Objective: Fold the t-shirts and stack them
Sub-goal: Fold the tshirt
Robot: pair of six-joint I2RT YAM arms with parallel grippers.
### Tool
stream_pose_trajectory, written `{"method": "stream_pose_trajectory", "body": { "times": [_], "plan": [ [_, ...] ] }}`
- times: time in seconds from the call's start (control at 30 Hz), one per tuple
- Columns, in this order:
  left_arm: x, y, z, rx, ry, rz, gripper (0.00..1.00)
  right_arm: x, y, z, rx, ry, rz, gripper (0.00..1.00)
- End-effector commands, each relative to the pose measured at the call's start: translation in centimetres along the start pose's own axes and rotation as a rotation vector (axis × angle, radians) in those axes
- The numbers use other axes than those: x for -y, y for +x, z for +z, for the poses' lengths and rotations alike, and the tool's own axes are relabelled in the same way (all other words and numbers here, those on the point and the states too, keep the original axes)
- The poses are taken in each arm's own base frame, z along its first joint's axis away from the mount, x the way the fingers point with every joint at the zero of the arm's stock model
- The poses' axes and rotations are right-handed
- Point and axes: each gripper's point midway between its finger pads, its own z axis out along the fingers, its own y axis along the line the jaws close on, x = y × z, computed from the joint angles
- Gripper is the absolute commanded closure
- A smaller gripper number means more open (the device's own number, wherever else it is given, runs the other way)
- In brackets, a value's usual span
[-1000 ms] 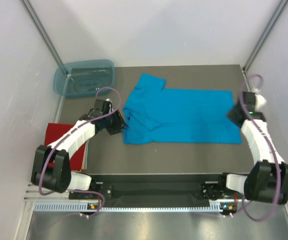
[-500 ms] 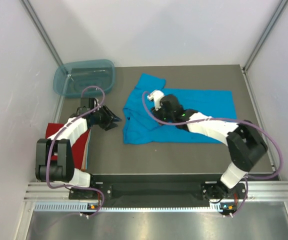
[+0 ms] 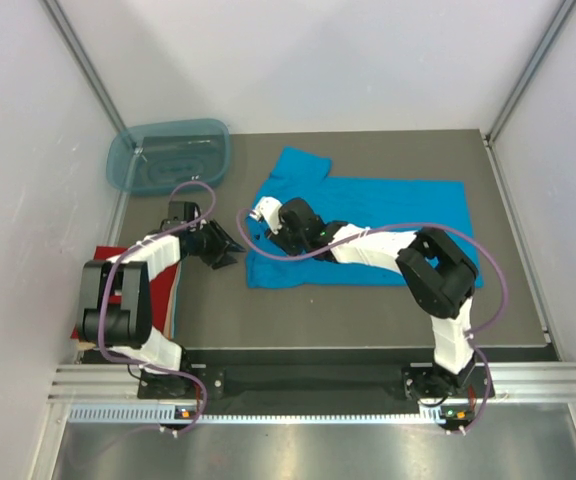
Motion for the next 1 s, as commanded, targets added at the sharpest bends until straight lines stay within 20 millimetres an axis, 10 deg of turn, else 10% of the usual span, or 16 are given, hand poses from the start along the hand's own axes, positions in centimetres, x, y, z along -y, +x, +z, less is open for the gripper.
{"method": "stream_pose_trajectory", "body": {
  "times": [0.0,0.6,0.83,0.97],
  "plan": [
    [1.7,-1.8,0.3,0.030,0.037,0.054,0.53,-0.2,-3.0,0.6,0.069,0.015,-0.036,0.64],
    [0.3,-1.6,1.0,0.023,-0.006,0.047,0.54,-1.0,0.7,2.6,-0.030,0.067,-0.033,0.67],
    [0.0,-1.9,0.5,0.058,-0.027,0.065,0.54,1.0,-0.5,2.2,0.004,0.181,-0.014,1.00],
    [-0.5,-2.1,0.5,0.066,-0.056,0.072,0.54,2.5,-2.2,0.9,0.042,0.255,0.024,1.00]
  ]
}}
